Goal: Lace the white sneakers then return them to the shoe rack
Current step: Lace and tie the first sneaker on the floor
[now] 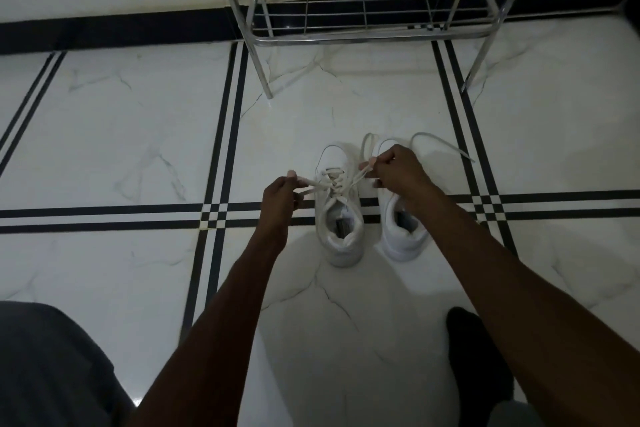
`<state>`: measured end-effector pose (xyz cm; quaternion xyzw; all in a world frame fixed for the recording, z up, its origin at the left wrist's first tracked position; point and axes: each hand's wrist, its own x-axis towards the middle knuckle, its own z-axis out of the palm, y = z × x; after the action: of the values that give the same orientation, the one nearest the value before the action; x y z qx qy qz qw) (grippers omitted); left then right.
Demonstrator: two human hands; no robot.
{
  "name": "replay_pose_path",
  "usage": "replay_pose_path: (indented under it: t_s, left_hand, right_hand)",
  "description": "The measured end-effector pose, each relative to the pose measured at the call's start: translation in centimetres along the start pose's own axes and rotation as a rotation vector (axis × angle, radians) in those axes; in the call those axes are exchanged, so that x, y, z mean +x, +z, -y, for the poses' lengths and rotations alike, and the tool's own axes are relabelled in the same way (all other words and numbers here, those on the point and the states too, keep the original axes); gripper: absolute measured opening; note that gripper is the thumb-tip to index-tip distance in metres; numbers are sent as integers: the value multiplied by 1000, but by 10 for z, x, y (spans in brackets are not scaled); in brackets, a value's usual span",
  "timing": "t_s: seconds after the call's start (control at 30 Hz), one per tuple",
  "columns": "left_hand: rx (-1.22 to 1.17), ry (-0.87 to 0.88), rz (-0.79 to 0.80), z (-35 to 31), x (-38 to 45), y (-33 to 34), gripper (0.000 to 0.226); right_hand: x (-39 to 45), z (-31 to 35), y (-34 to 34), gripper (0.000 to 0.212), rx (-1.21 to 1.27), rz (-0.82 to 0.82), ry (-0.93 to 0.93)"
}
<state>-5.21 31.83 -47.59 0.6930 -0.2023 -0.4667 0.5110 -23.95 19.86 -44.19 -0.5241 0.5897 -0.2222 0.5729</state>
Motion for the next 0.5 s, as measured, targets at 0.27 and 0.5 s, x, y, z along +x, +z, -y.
replay_pose_path:
  t_s: [0.27,0.5]
  left_hand:
    - [-386,-192,2,-4,4,18,35]
    - [-353,-219,-32,4,9,14,34]
  right_hand:
    - [3,-11,18,31,340,-5,123]
    - [31,-45,23,31,53,-94,11]
